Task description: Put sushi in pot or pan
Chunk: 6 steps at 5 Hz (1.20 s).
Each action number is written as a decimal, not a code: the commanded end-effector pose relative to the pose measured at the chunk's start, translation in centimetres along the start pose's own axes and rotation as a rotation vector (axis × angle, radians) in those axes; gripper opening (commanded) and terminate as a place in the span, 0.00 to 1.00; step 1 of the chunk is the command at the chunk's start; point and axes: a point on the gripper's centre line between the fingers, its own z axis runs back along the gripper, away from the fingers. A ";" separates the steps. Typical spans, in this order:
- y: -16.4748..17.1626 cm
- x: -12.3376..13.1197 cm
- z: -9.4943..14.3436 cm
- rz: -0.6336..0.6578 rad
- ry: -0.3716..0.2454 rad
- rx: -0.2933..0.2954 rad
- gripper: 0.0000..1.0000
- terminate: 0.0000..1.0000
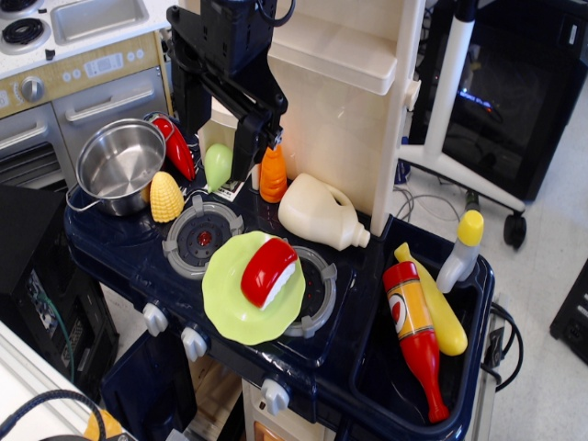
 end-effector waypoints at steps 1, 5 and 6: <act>0.0 0.0 0.0 0.000 0.000 0.000 1.00 0.00; -3.0 -0.7 -6.2 -0.105 -0.138 -0.113 1.00 0.00; -4.2 0.8 -6.2 -0.114 -0.155 -0.124 1.00 0.00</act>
